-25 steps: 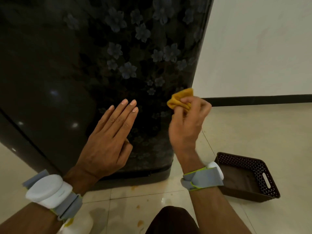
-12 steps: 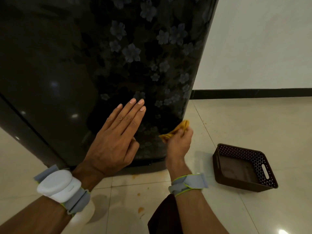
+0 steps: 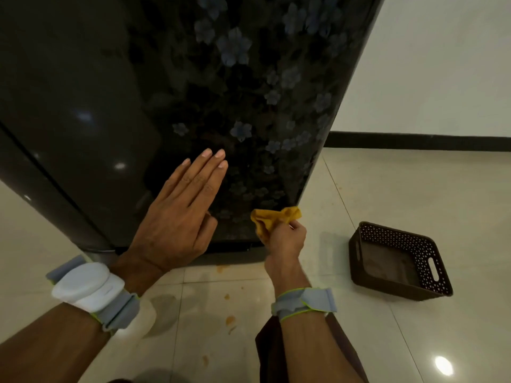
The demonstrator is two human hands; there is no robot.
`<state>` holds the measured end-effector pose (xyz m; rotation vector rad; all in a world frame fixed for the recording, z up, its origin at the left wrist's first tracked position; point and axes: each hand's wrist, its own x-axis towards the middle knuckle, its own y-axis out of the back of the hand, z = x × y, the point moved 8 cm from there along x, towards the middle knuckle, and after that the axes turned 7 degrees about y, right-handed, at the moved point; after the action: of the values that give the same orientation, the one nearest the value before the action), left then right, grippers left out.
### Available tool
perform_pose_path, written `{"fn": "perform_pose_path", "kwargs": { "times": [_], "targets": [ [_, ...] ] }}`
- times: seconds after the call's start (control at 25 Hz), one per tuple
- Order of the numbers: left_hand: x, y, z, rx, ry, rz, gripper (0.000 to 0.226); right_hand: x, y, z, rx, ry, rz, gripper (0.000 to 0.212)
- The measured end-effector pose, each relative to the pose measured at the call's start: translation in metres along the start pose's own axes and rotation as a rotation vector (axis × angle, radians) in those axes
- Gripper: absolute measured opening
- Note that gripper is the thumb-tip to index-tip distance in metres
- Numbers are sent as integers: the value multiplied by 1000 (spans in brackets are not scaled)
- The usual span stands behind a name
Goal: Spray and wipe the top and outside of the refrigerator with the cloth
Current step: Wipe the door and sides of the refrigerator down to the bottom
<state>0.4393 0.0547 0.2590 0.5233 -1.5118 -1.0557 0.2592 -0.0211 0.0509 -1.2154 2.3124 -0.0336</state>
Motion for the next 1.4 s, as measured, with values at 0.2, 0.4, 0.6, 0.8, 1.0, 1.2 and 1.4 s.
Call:
{"fn": "perform_pose_path", "kwargs": {
  "times": [0.2,0.4,0.6,0.8,1.0,1.2,1.4],
  "targets": [
    [-17,-7,-10,13,17,-41,67,-28,-39,72,-71,-249,-59,17],
    [-24,3,-19,3,31,-5,66,-18,-37,69,62,-276,-122,28],
    [-30,-7,-22,-25,47,-41,65,-25,-41,71,-67,-250,-189,21],
    [-33,-12,-26,-33,61,-30,65,-2,-6,9,43,-61,96,14],
    [-32,-16,-25,-40,54,-27,65,-71,-66,13,-70,66,-240,25],
    [-37,-11,-42,-59,137,-5,65,-138,-85,-95,-666,1348,-237,26],
    [-38,-7,-46,-78,162,24,65,-109,-86,-50,-1090,1266,-727,16]
  ]
}}
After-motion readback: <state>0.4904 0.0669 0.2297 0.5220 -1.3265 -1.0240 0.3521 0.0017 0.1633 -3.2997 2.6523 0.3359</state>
